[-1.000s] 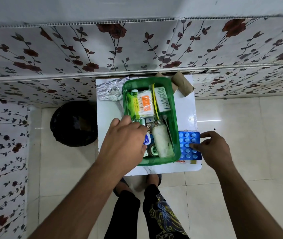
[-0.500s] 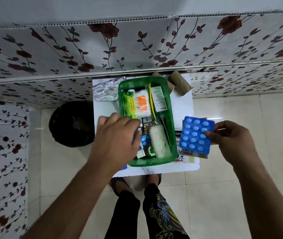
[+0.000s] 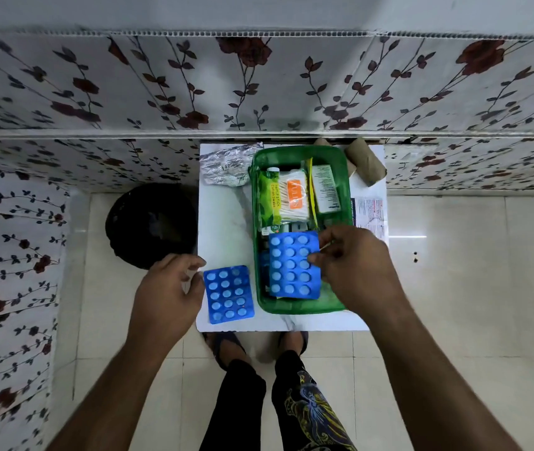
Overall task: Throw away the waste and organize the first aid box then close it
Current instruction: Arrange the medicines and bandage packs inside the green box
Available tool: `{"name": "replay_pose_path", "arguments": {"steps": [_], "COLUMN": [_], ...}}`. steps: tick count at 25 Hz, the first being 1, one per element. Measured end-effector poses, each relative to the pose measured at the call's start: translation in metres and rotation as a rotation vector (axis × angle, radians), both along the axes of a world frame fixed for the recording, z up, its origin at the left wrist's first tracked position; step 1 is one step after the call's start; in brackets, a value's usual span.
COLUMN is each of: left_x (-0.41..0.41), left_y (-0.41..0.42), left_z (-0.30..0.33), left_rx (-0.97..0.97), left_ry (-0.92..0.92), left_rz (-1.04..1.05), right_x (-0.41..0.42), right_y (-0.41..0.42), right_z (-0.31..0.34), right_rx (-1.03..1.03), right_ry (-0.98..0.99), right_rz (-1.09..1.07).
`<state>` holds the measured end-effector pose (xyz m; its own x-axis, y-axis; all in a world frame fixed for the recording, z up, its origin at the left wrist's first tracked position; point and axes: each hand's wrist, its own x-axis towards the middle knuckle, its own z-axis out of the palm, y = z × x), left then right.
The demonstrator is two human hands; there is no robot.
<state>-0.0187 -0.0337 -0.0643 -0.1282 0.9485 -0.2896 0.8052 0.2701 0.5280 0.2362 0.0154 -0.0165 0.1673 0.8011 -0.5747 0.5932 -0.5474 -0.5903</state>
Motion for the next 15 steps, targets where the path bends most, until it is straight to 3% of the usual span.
{"name": "replay_pose_path", "arguments": {"steps": [6,11,15], "left_x": [0.001,0.001,0.005], "left_y": [-0.001,-0.001,-0.003], "left_z": [-0.005,-0.011,-0.019], "left_rx": [-0.031,-0.063,-0.22], "left_ry": [-0.06,-0.057,0.02], "left_rz": [0.028,0.009,-0.008], "right_x": [-0.024,-0.032,-0.028], "right_y": [-0.012,-0.019,-0.02], "right_z": [-0.008,-0.008,-0.01], "right_rx": [0.064,0.072,0.036], "right_ry": [-0.399,-0.434,-0.396], "right_rz": [0.365,0.465,0.487]}}
